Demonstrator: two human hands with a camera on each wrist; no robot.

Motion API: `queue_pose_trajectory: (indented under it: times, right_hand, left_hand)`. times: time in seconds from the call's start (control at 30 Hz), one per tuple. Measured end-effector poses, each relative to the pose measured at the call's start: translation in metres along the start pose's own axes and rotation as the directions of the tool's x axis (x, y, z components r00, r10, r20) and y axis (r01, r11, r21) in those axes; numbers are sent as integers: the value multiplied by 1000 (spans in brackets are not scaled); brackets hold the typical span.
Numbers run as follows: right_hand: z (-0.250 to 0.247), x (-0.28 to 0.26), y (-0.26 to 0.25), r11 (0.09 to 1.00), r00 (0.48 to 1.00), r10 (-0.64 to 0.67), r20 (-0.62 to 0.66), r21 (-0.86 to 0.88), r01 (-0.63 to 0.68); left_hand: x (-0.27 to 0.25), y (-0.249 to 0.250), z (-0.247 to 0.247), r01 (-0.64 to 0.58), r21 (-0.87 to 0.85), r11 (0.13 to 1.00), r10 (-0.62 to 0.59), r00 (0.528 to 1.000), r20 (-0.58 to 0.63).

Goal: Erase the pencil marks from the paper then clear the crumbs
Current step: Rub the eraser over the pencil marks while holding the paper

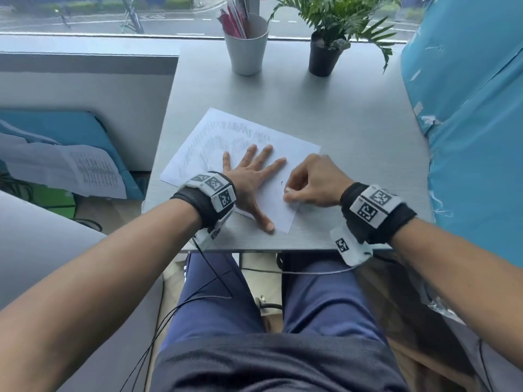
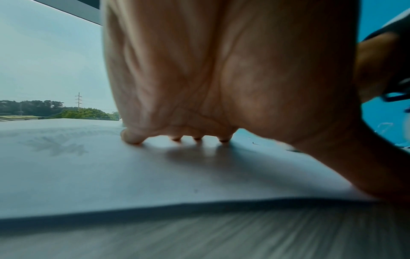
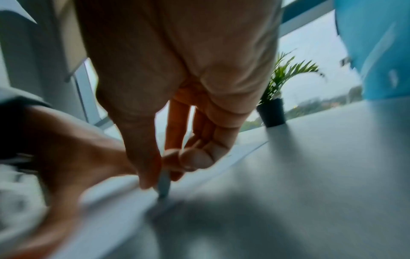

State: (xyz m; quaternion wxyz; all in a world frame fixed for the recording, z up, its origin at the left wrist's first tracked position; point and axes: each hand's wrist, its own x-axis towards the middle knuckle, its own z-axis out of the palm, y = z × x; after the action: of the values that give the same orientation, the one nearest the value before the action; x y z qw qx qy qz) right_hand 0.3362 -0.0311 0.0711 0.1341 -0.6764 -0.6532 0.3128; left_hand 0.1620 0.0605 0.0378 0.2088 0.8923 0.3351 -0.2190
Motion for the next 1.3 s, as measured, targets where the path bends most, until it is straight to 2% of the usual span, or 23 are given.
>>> queue_pose_trajectory:
  times: [0.07, 0.1, 0.17, 0.23, 0.27, 0.33, 0.37, 0.4, 0.5, 0.53, 0.63, 0.67, 0.77, 0.8, 0.87, 0.93, 0.97, 1.07, 1.1, 1.17, 1.23, 1.27, 1.3]
  right_hand:
    - [19, -17, -14, 996, 982, -81, 173, -28, 87]
    - [20, -17, -13, 996, 980, -84, 181, -24, 90]
    - [2, 0, 2, 999, 999, 32, 11, 10, -32]
    - [-10, 9, 8, 997, 991, 71, -112, 24, -68]
    - [-6, 7, 6, 999, 996, 48, -77, 16, -47]
    - [12, -8, -9, 999, 990, -44, 131, -25, 48]
    - [14, -11, -9, 997, 981, -66, 181, -26, 72]
    - [8, -5, -5, 999, 987, -37, 155, -26, 42]
    - [-19, 18, 13, 995, 989, 93, -118, 42, -88]
    - [-16, 16, 10, 997, 992, 75, -100, 28, -73]
    - [18, -10, -13, 996, 984, -79, 159, -29, 85]
    - [16, -8, -13, 997, 983, -78, 165, -16, 81]
    - [-16, 20, 5, 996, 992, 81, -101, 55, -75]
    - [-17, 23, 6, 996, 987, 90, -132, 38, -85]
    - [1, 13, -7, 999, 1000, 19, 4, -26, -19]
    - [20, -2, -19, 996, 982, -64, 177, -49, 74]
    - [14, 2, -17, 997, 984, -44, 171, -56, 55]
    - [-18, 29, 2, 997, 993, 70, -95, -17, -71]
    - [-17, 30, 1, 997, 992, 71, -106, -11, -73]
    - [4, 13, -14, 999, 999, -21, 32, -49, 23]
    - [17, 0, -20, 994, 980, -84, 179, -59, 95]
    - [10, 8, -15, 997, 987, -50, 154, -55, 59]
    - [-1, 21, -6, 999, 998, -5, 61, -36, 7]
  left_hand:
    - [1, 0, 3, -4, 16, 1000, 4, 1000, -8]
    - [1, -1, 3, -6, 19, 1000, 7, 1000, -11]
    - [1, 0, 0, -9, 5, 1000, 9, 1000, -5]
    - [0, 1, -1, -8, 1, 1000, 8, 1000, -2]
    - [0, 1, 0, -5, 1, 1000, 5, 1000, 2]
    - [0, 1, 2, -4, 6, 1000, 4, 1000, 0]
    - [0, 1, 2, -5, 9, 1000, 5, 1000, -4]
    - [1, 0, 1, -6, 9, 1000, 6, 1000, -2]
    - [0, 1, -2, -5, -5, 1000, 5, 1000, 3]
    - [0, 1, -1, -2, -4, 1000, 2, 1000, 2]
    - [3, -1, 3, -5, 19, 1000, 5, 1000, -6]
    - [3, -2, 2, -4, 20, 1000, 5, 1000, -9]
    - [2, 0, -1, -3, 11, 1000, 3, 1000, 5]
    - [1, 1, -1, 0, 6, 1000, 0, 1000, 10]
    - [1, 1, 1, -1, 6, 1000, 1, 1000, 12]
    - [2, 1, 2, -5, 9, 1000, 4, 1000, 8]
    - [3, 0, 1, -5, 8, 1000, 5, 1000, 9]
    - [2, 1, -2, -11, 7, 1000, 11, 1000, 9]
    - [1, 1, -2, -8, 2, 1000, 8, 1000, 10]
    - [0, 2, 0, -8, 3, 1000, 8, 1000, 15]
    - [2, 1, 0, -9, 14, 1000, 9, 1000, 11]
    - [2, 1, -1, -8, 9, 1000, 8, 1000, 16]
    - [2, 0, -2, -10, 4, 1000, 10, 1000, 16]
